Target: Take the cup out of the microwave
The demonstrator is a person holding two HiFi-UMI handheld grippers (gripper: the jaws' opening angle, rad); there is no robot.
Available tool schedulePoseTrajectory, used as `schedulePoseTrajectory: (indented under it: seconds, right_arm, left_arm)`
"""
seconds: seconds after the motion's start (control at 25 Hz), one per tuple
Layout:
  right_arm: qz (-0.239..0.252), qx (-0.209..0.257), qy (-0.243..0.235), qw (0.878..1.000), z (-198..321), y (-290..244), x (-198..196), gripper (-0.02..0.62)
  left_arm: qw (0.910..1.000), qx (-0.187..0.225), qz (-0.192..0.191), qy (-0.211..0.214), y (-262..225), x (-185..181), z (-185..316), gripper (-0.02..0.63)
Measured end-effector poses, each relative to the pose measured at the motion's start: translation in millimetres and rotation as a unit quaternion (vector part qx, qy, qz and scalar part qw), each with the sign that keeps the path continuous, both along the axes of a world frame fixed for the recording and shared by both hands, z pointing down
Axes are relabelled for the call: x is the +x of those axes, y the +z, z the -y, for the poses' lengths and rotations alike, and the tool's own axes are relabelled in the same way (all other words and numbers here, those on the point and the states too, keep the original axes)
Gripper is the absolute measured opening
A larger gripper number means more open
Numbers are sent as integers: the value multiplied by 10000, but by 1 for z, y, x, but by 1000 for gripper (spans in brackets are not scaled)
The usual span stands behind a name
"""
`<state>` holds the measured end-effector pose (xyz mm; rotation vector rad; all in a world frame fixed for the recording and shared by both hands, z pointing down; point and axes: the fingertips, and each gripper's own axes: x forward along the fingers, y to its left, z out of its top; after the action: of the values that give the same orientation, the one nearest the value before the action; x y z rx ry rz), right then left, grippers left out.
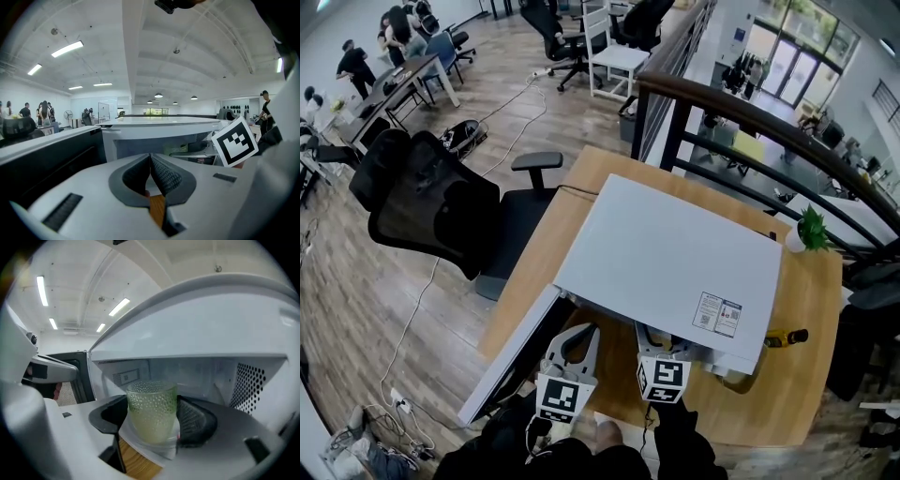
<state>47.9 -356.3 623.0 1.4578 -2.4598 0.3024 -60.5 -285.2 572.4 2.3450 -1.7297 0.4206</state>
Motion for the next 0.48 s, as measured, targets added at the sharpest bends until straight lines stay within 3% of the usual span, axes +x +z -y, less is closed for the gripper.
schedulePoseTrajectory:
  seconds: [0.48]
  right_arm:
    - [34,107,187,9998,-36,-14,15,342]
  left_arm:
    - [9997,137,39,210,-15,10,-25,25]
